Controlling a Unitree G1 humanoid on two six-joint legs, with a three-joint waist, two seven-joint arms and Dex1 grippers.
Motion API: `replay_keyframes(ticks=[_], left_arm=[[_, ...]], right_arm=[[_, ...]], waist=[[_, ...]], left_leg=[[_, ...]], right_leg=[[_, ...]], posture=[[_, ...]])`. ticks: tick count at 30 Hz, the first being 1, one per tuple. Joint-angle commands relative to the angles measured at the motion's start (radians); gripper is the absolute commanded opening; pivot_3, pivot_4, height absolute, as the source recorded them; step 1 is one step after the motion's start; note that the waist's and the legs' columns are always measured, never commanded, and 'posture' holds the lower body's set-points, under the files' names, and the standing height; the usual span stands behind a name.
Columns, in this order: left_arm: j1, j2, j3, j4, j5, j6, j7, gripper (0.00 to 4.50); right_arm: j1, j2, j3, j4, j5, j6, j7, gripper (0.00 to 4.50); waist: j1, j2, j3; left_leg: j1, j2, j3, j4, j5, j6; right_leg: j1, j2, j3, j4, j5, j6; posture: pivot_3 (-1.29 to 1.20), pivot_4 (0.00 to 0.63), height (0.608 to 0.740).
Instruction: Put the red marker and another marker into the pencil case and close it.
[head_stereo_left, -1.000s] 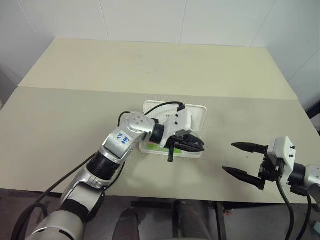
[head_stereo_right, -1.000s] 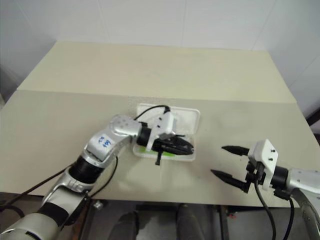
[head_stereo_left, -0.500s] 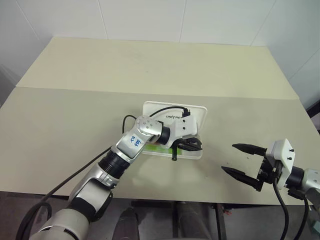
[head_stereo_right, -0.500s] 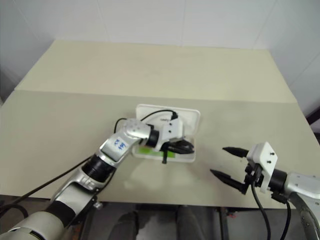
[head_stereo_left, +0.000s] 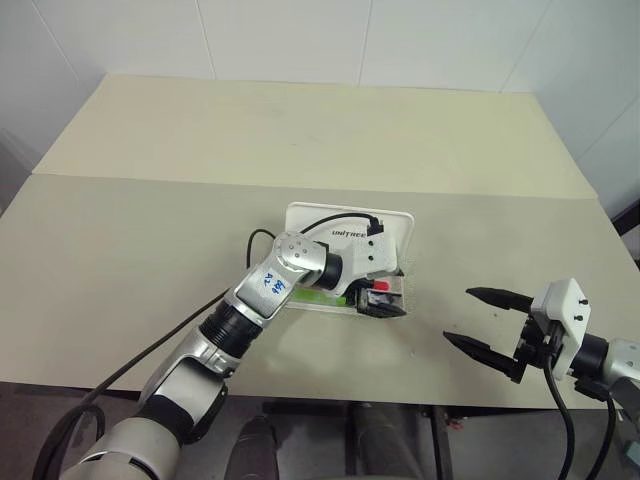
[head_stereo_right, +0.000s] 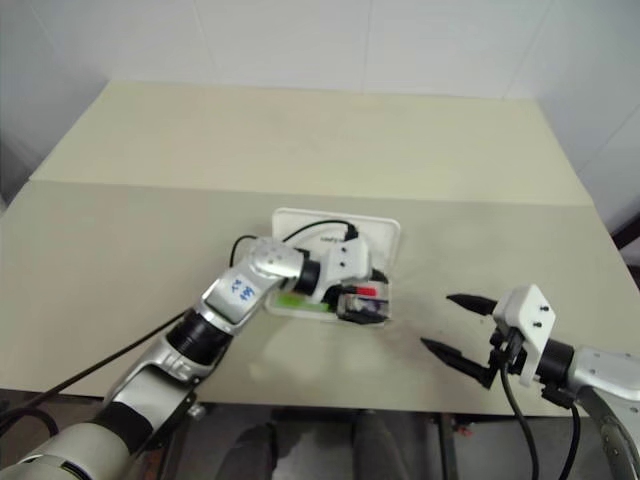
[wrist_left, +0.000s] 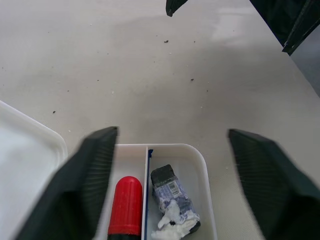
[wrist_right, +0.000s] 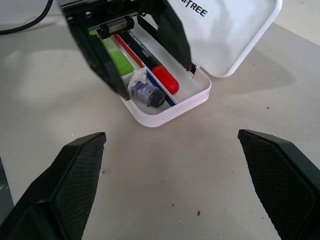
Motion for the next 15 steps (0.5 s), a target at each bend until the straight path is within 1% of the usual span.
replay_keyframes(ticks=[1, 4, 8, 10, 12, 15], left_arm=[[-0.031, -0.015, 0.022, -0.006, 0.004, -0.033, 0.002, 4.48], [-0.036, -0.016, 0.044, -0.015, -0.015, -0.045, -0.006, 4.48], [-0.021, 0.002, 0.159, -0.087, -0.174, -0.095, -0.13, 4.48], [-0.012, 0.018, 0.236, -0.089, -0.252, -0.158, -0.195, 4.48], [-0.011, 0.044, 0.31, -0.052, -0.301, -0.238, -0.25, 4.48], [-0.026, 0.102, 0.378, 0.045, -0.313, -0.335, -0.316, 4.48]], right_arm=[[-0.004, 0.0, -0.027, -0.031, 0.008, -0.014, -0.005, 4.5], [-0.01, -0.003, -0.027, -0.028, 0.009, -0.015, -0.003, 4.5], [-0.025, -0.005, -0.03, -0.038, 0.033, -0.016, 0.012, 4.5], [-0.032, -0.009, -0.029, -0.041, 0.054, -0.01, 0.028, 4.5], [-0.044, -0.01, -0.026, -0.04, 0.08, -0.008, 0.048, 4.5], [-0.087, -0.004, -0.027, -0.023, 0.126, -0.002, 0.063, 4.5]], waist=[[0.0, 0.0, 0.0], [0.0, 0.0, 0.0], [-0.002, 0.0, 0.0], [-0.002, 0.0, 0.0], [-0.003, 0.001, 0.0], [-0.005, 0.001, 0.0]], left_leg=[[0.0, 0.0, 0.0, 0.0, 0.0, 0.0], [0.0, 0.0, 0.0, 0.0, 0.0, 0.0], [0.0, 0.0, 0.0, 0.0, 0.0, 0.0], [0.0, 0.0, 0.0, 0.0, 0.0, 0.0], [0.001, 0.0, 0.0, 0.0, 0.0, 0.0], [0.002, 0.0, 0.0, 0.0, 0.0, 0.0]], right_leg=[[0.0, 0.0, 0.0, 0.0, 0.0, 0.0], [0.0, 0.0, 0.0, 0.0, 0.0, 0.0], [0.0, 0.0, 0.0, 0.0, 0.0, 0.0], [0.0, 0.0, 0.0, 0.001, 0.0, 0.0], [0.0, 0.0, 0.0, 0.001, 0.0, 0.0], [0.001, 0.0, 0.0, 0.002, 0.0, 0.0]], posture=[[0.0, 0.15, 0.74], [0.0, 0.15, 0.74], [0.0, 0.15, 0.74], [0.0, 0.15, 0.74], [0.0, 0.15, 0.74], [0.0, 0.15, 0.74]])
